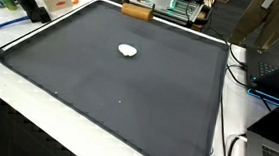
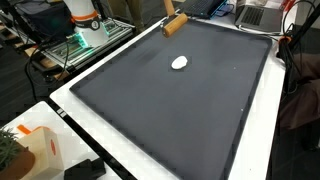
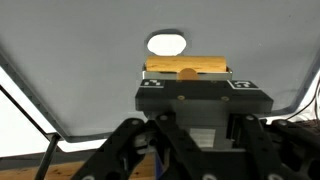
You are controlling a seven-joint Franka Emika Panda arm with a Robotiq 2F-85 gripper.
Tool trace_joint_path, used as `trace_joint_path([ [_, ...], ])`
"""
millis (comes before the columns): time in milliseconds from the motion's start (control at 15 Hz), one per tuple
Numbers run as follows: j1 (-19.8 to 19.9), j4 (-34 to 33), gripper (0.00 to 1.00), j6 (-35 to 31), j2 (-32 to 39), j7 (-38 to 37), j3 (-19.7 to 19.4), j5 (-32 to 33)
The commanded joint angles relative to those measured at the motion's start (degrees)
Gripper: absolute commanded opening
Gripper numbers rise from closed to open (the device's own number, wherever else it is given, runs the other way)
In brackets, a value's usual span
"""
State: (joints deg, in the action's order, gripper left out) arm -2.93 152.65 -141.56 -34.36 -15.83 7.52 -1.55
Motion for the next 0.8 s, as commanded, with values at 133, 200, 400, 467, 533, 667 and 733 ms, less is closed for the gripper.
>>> trace_joint_path([
  [133,-0.28,0.71,0.23,-2.41,0.45,0.55,0.14,-1.73],
  [200,0.59,1.07,0.23,-4.12,0.63,-0.52,1.03,-0.94],
  [400,2.17,1.65,0.23,-6.36,1.79,-1.29,2.42,1.35],
  [467,2.41,1.98,0.23,-7.49,2.44,-1.40,2.67,1.78],
  [533,3.25,2.54,0.23,-9.23,3.05,-2.05,3.48,2.78],
  [667,4.79,3.20,0.23,-11.11,4.03,-3.09,4.78,4.72],
  [733,5.69,3.65,0.23,-12.09,4.35,-3.71,5.50,5.89],
])
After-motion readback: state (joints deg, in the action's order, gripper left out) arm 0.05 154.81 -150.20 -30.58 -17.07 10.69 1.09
